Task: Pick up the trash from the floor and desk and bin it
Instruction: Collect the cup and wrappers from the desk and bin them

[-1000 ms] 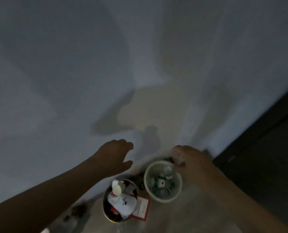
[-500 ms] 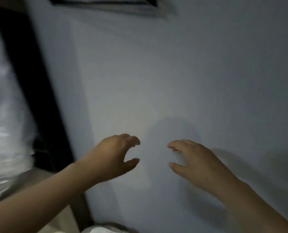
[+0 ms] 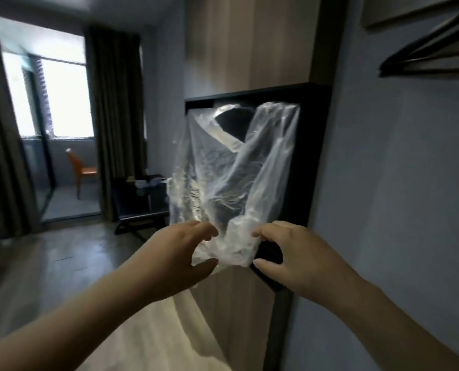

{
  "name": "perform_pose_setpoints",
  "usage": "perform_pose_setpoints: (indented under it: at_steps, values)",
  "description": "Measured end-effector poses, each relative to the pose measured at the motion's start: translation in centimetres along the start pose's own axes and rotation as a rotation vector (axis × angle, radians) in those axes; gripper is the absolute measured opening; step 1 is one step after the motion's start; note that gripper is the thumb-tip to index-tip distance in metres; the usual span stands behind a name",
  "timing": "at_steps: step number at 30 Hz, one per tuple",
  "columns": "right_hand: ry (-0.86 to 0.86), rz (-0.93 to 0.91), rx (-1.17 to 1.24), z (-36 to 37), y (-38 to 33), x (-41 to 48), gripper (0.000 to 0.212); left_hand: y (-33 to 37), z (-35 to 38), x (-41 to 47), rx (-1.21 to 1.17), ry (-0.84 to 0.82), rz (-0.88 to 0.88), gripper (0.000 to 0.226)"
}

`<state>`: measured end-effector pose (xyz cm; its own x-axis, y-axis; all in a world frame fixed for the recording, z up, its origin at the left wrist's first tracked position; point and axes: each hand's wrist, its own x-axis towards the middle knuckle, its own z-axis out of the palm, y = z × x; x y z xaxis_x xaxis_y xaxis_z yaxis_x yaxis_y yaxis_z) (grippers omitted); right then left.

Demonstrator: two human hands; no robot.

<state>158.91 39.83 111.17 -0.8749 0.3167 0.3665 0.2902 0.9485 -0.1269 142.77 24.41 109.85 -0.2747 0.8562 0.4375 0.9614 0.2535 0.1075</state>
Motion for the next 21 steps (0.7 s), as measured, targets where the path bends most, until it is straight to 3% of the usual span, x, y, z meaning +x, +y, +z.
perform_pose_setpoints:
  at_steps: [9,21]
  values:
    - [-0.011,-0.295,0.08,6.5,-5.0,14.8,0.045,-11.9,-2.3,-1.3,0.133,0.092,-0.303,0.047]
    - [0.007,-0.454,0.131,9.7,-0.3,30.7,0.042,-20.6,-0.1,10.0,0.196,0.151,-0.387,0.044]
